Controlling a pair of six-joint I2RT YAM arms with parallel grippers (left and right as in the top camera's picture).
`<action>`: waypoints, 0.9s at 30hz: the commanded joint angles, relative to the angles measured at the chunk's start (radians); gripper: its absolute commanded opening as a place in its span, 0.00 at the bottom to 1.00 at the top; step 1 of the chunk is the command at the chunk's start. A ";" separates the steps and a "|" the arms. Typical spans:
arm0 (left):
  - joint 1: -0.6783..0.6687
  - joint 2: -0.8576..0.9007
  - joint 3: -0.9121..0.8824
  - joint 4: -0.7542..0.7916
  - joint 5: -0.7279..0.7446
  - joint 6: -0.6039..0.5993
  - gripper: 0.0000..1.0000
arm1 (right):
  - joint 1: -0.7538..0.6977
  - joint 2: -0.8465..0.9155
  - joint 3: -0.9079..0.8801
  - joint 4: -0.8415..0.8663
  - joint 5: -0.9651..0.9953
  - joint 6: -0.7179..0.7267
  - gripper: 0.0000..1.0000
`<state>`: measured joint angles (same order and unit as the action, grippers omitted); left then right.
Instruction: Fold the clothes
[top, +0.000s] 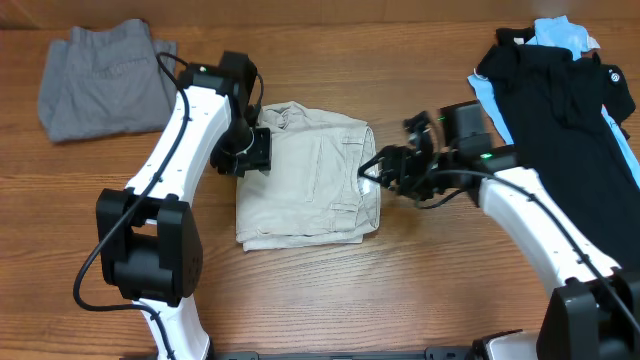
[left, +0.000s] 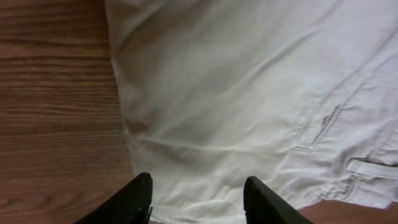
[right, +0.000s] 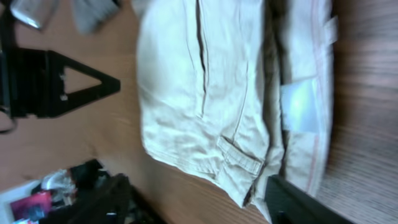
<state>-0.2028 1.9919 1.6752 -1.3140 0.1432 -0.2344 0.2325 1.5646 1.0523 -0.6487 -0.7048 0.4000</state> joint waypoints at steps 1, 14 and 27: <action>-0.005 -0.014 -0.054 0.029 0.019 0.011 0.59 | 0.048 0.008 -0.004 0.003 0.171 0.080 0.78; -0.005 -0.013 -0.161 0.119 0.003 0.019 0.79 | 0.100 0.214 -0.004 0.114 0.088 0.064 0.70; -0.005 -0.013 -0.162 0.137 0.003 0.026 0.83 | 0.126 0.246 -0.004 0.137 0.101 0.069 0.31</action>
<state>-0.2031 1.9923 1.5246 -1.1797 0.1463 -0.2283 0.3557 1.8153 1.0515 -0.5152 -0.5961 0.4633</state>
